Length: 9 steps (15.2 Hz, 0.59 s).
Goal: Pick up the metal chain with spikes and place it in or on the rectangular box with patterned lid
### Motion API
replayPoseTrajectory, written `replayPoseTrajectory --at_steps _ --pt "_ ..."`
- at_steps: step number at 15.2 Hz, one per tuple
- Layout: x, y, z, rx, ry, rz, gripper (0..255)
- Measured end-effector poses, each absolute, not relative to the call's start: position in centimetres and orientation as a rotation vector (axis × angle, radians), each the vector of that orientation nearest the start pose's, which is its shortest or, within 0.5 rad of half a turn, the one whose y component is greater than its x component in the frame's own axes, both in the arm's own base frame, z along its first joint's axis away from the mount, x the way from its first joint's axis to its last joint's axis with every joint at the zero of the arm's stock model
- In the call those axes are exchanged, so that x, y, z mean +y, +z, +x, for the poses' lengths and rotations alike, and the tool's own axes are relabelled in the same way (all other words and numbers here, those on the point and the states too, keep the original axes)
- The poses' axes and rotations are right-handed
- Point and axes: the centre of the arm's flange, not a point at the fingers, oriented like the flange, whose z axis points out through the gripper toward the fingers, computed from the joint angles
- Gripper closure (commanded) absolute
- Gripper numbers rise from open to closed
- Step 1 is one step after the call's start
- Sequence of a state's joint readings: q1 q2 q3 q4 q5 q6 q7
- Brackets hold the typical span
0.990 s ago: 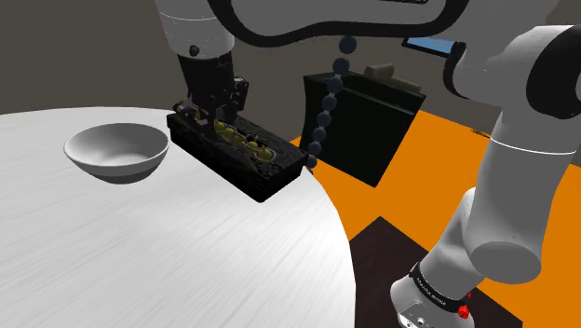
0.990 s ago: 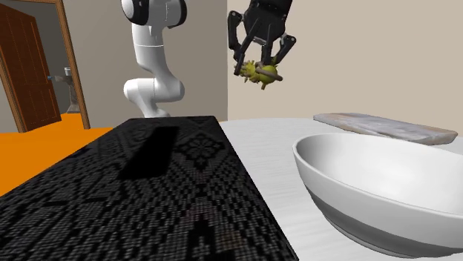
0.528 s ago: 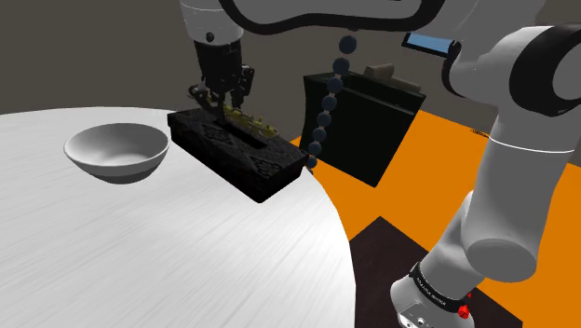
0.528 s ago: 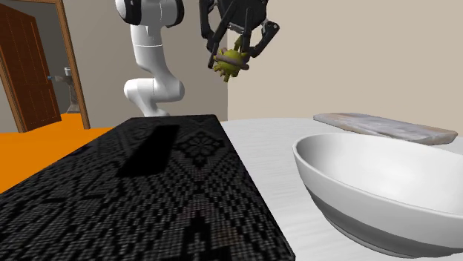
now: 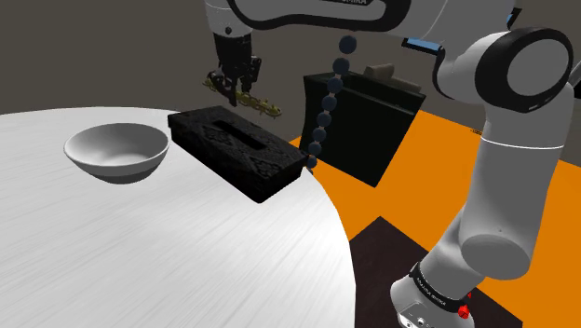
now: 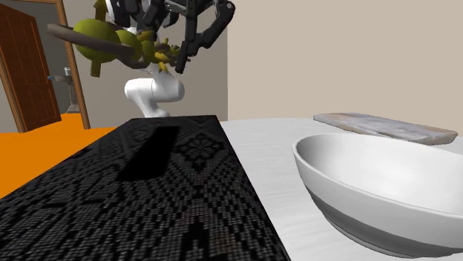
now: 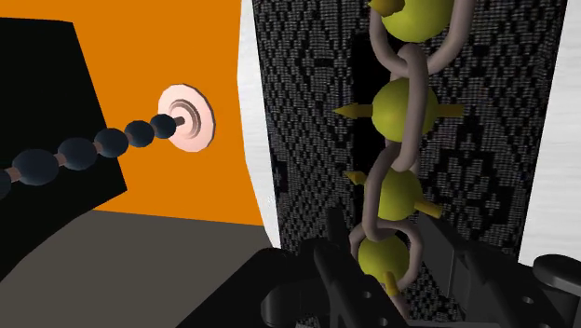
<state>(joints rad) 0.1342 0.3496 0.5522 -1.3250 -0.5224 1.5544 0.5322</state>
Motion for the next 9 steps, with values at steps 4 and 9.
replayPoseTrajectory --at_steps 4,9 --pt "29.9 54.6 58.5 -0.248 -0.236 -3.446 255" --pt "29.9 52.2 58.7 -0.250 -0.236 -3.446 255"
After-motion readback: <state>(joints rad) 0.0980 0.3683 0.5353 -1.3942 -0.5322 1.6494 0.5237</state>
